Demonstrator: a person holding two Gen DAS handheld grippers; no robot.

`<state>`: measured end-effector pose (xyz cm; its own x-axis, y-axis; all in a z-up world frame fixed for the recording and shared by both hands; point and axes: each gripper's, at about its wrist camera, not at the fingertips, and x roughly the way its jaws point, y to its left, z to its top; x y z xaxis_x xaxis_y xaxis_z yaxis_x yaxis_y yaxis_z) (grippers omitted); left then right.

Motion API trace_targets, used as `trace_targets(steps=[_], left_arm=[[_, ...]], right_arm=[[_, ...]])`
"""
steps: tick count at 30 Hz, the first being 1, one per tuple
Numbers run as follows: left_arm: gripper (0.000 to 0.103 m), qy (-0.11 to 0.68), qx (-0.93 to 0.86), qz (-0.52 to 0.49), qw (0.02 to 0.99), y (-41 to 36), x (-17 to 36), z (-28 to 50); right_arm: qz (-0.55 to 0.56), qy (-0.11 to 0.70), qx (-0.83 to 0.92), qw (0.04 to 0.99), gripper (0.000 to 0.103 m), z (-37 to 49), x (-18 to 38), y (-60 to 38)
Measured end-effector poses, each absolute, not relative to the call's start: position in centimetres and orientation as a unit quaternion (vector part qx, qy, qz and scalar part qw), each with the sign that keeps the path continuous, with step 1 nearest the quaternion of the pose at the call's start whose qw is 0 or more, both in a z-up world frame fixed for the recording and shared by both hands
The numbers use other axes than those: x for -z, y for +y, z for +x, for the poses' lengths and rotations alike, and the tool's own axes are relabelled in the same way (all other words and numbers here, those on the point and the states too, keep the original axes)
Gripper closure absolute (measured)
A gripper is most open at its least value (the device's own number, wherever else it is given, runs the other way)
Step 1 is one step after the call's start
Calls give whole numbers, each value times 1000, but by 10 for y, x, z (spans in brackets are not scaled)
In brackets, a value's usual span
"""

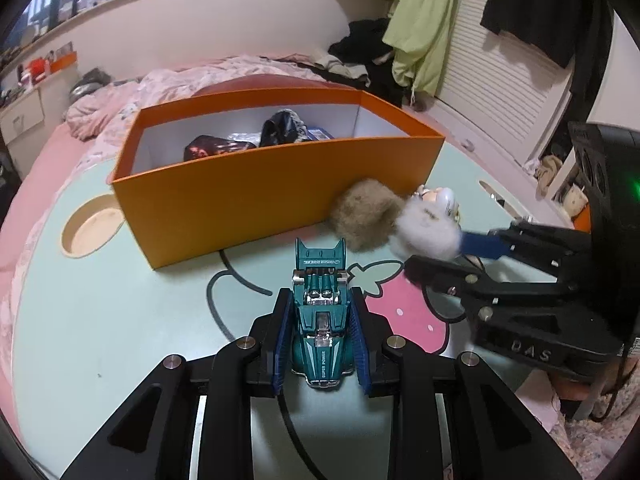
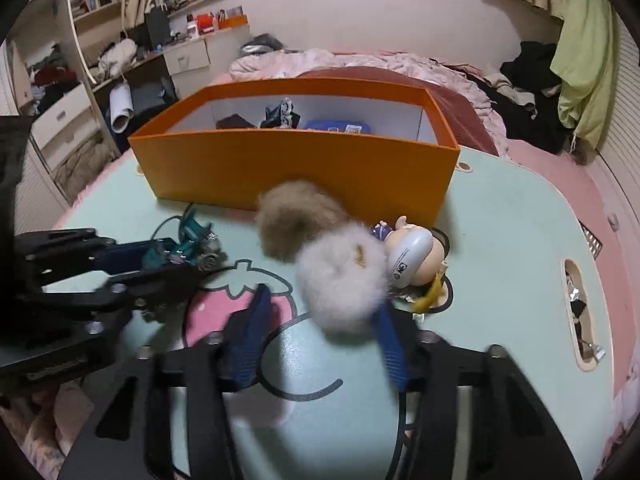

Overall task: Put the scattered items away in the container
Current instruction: 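Grasp the white fluffy pompom with the right gripper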

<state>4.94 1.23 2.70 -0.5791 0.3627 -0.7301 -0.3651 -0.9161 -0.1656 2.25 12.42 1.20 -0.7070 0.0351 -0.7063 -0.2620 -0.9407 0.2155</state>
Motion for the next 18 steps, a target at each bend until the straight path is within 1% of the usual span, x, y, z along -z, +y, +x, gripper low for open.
trace_targets(steps=[1,5,6,11,12,15,18], left_arm=[[78,-1,-890,-407,204,11,-29,51],[78,-7,-895,-395,206,7,-36,57],[78,-8,-896,-393,207,7,-37,59],[78,-13,-898,-384,212,3,-44,63],[78,-15,-899,-383,212,3,-45,64],[78,-25,-900,-377,218,0,-50,67],[79,-23,-901,-373,219,0,-52,67]], right_arm=[[-371,152,-913,74,79,24,-12,124],[-350,159,-922,47,81,39,-14,121],[-344,158,-925,41,84,44,-16,120],[-316,156,-936,25,86,57,-30,117],[-310,154,-938,24,89,60,-33,117],[-300,148,-942,30,102,70,-40,120],[-289,155,-944,30,102,76,-47,126]])
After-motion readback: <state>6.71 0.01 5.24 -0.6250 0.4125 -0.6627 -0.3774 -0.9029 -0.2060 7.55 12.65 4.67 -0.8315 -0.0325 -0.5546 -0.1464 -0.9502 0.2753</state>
